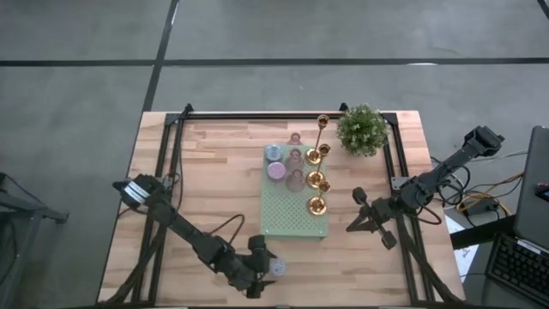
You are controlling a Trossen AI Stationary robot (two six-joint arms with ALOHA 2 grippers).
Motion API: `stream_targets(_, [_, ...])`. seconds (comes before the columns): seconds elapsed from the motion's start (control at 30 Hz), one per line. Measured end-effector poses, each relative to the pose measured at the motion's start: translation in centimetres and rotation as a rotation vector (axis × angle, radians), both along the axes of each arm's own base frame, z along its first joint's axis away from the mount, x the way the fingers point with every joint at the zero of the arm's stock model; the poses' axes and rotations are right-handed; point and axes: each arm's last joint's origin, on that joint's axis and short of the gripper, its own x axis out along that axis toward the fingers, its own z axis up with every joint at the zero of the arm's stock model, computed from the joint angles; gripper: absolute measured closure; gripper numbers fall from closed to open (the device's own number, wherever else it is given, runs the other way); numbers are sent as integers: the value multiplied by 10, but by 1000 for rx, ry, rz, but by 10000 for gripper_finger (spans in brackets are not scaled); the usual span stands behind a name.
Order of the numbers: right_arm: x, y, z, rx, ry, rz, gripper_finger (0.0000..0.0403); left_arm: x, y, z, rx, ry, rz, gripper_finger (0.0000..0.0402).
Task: Pick & Place candle stick holders
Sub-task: Put the red patterned scented candle on the shelf aligned with the other purple patterned scented candle
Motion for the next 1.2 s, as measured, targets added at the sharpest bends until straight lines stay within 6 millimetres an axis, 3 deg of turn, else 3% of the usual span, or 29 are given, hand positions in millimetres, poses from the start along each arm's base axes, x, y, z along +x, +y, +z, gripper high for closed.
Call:
stream_targets(0.23, [0, 0, 0, 1, 1, 0, 394, 7, -3, -15, 37, 23, 10, 41])
stream_targets(0.67, [0, 0, 0, 1, -2, 1, 394, 9, -1, -16, 47, 23, 1, 41])
stream_targets(0.83, [0, 0, 0, -2, -6, 1, 394, 11, -1, -30, 56, 51, -6, 42])
stream_targets(0.97, [0, 0, 0, -2, -10, 1, 394, 12, -2, -28, 50, 35, -1, 42])
stream_targets(1.2, [0, 0, -1, -7, -10, 1, 394, 12, -1, -28, 51, 36, 0, 102])
